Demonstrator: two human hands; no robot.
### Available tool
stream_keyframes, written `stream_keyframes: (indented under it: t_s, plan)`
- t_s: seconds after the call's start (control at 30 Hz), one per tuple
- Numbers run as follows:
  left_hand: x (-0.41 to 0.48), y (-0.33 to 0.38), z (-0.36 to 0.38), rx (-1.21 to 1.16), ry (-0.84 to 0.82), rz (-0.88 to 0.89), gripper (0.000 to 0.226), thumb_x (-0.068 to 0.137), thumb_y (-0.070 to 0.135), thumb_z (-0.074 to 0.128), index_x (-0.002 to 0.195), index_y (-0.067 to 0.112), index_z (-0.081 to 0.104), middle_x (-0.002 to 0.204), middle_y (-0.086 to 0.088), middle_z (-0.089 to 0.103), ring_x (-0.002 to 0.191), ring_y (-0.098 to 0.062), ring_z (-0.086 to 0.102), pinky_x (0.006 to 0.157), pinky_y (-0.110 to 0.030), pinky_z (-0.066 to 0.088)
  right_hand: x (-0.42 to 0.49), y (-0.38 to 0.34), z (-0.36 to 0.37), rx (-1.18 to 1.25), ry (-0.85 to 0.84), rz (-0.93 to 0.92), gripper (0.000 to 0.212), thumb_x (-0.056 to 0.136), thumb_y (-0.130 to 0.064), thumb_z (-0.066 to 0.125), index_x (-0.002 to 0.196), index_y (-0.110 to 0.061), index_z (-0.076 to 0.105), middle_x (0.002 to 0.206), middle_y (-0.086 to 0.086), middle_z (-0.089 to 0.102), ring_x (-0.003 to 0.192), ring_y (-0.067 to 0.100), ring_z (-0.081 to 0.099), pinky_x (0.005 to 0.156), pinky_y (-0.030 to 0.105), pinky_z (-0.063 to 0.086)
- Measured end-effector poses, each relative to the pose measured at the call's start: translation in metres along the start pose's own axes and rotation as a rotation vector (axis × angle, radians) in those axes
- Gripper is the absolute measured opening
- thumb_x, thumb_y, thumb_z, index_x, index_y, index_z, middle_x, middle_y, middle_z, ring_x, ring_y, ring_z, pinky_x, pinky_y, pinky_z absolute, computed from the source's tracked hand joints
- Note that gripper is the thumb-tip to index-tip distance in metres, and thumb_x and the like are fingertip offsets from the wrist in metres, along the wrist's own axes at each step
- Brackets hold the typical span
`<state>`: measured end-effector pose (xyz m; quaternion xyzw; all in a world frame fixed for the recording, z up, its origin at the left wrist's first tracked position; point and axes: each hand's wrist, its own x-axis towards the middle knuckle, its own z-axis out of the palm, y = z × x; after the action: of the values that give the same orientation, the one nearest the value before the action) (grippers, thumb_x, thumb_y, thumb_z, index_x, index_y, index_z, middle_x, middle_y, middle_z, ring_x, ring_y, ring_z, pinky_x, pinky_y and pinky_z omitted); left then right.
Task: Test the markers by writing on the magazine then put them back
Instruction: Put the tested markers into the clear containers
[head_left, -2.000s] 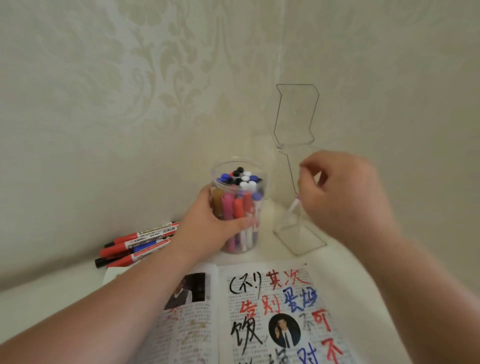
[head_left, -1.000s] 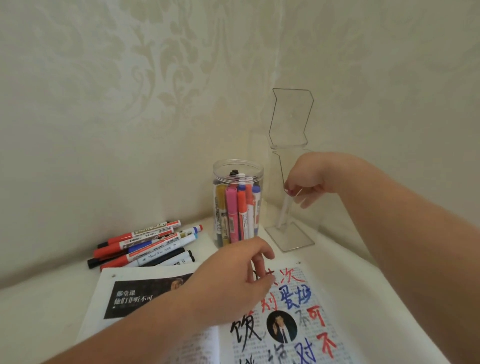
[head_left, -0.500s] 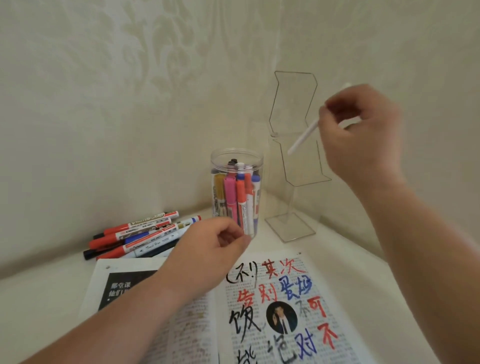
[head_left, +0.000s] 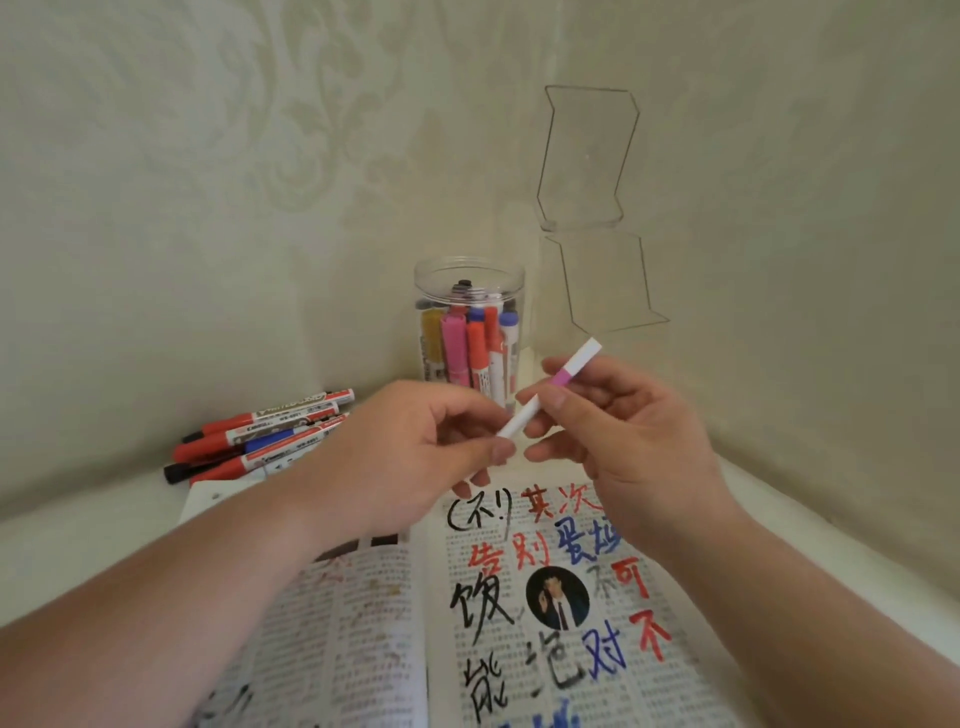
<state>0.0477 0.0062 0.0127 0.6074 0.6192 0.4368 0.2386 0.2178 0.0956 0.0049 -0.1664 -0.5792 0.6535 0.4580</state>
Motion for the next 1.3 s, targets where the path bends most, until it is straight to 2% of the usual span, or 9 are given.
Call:
stream_keyframes:
  t_s: [0.2, 0.3, 0.43, 0.57, 0.7, 0.8, 1.0, 1.2, 1.3]
  plan:
    - [-0.014, -0.02, 0.012, 0.106, -0.001, 0.044, 0.016, 0.088, 0.039, 0.068, 0.101, 0.035, 0.076, 0.087, 0.019, 0.074, 0.083, -0.001, 0.07, 0.071, -0.01, 0.048, -0.008, 0.017, 0.0, -0.193, -0.136, 0.063, 0.011, 0.092, -0.007, 0.065, 0.099, -0.003, 0.072, 0.086, 0.022, 0.072, 0.071, 0.027, 0.066, 0.058, 0.03, 0.058]
    - [-0.015, -0.029, 0.009, 0.18, 0.149, 0.174, 0.025, 0.089, 0.053, 0.065, 0.111, 0.04, 0.07, 0.099, 0.022, 0.071, 0.096, -0.004, 0.067, 0.077, -0.013, 0.049, -0.005, 0.017, -0.004, -0.274, -0.161, 0.069, 0.015, 0.101, -0.014, 0.055, 0.103, -0.008, 0.069, 0.074, 0.008, 0.067, 0.062, 0.023, 0.058, 0.054, 0.029, 0.053]
    - [-0.017, -0.032, 0.005, -0.111, 0.163, 0.232, 0.039, 0.094, 0.028, 0.068, 0.132, 0.025, 0.062, 0.106, 0.007, 0.069, 0.094, -0.017, 0.067, 0.08, -0.028, 0.055, -0.005, 0.013, -0.012, -0.426, -0.446, 0.23, 0.024, 0.098, -0.03, 0.053, 0.105, -0.017, 0.072, 0.052, 0.007, 0.048, 0.043, 0.014, 0.04, 0.045, 0.022, 0.036]
    - [-0.021, -0.037, 0.004, -0.079, 0.053, 0.203, 0.019, 0.086, 0.02, 0.075, 0.103, 0.014, 0.079, 0.09, 0.001, 0.07, 0.069, -0.017, 0.065, 0.068, -0.029, 0.051, 0.001, 0.011, -0.02, -0.403, -0.58, 0.379, 0.022, 0.088, -0.028, 0.072, 0.108, -0.021, 0.077, 0.05, 0.008, 0.044, 0.043, 0.016, 0.034, 0.042, 0.022, 0.028]
    - [-0.02, -0.041, -0.003, -0.021, 0.055, 0.181, 0.013, 0.08, 0.024, 0.08, 0.094, 0.024, 0.08, 0.085, 0.003, 0.071, 0.074, -0.021, 0.068, 0.071, -0.036, 0.055, 0.011, 0.005, -0.04, -0.08, -0.477, 0.446, 0.048, 0.067, -0.007, 0.085, 0.112, -0.008, 0.072, 0.065, 0.016, 0.052, 0.05, 0.017, 0.047, 0.04, 0.022, 0.027]
    - [-0.019, -0.043, 0.0, 0.159, 0.027, 0.136, 0.013, 0.086, 0.025, 0.077, 0.098, 0.03, 0.077, 0.085, 0.014, 0.069, 0.076, -0.009, 0.068, 0.071, -0.017, 0.051, 0.01, 0.01, -0.038, 0.003, -0.445, 0.384, 0.036, 0.066, -0.006, 0.089, 0.099, -0.003, 0.075, 0.068, 0.018, 0.057, 0.055, 0.018, 0.054, 0.04, 0.022, 0.039]
    - [-0.017, -0.038, 0.017, 0.2, -0.028, 0.104, 0.019, 0.101, 0.032, 0.057, 0.093, 0.026, 0.074, 0.074, 0.007, 0.068, 0.065, -0.009, 0.064, 0.066, -0.031, 0.053, 0.001, 0.029, -0.01, -0.162, -0.313, 0.292, 0.025, 0.082, -0.019, 0.068, 0.099, -0.003, 0.074, 0.069, 0.013, 0.064, 0.058, 0.02, 0.059, 0.046, 0.027, 0.049]
    - [-0.018, -0.033, 0.017, 0.189, -0.006, 0.016, 0.008, 0.093, 0.037, 0.067, 0.092, 0.036, 0.075, 0.072, 0.016, 0.07, 0.059, -0.001, 0.061, 0.059, -0.02, 0.049, -0.006, 0.025, -0.006, -0.246, -0.208, 0.204, 0.02, 0.095, -0.019, 0.062, 0.084, -0.006, 0.072, 0.066, 0.012, 0.064, 0.054, 0.02, 0.056, 0.043, 0.027, 0.046]
    - [-0.023, -0.034, 0.012, 0.281, 0.01, 0.026, 0.013, 0.093, 0.039, 0.065, 0.085, 0.033, 0.072, 0.072, 0.015, 0.069, 0.059, -0.005, 0.061, 0.057, -0.02, 0.048, -0.001, 0.022, -0.009, -0.22, 0.038, 0.176, 0.026, 0.103, -0.024, 0.056, 0.085, -0.006, 0.065, 0.061, 0.008, 0.061, 0.05, 0.021, 0.054, 0.044, 0.028, 0.047]
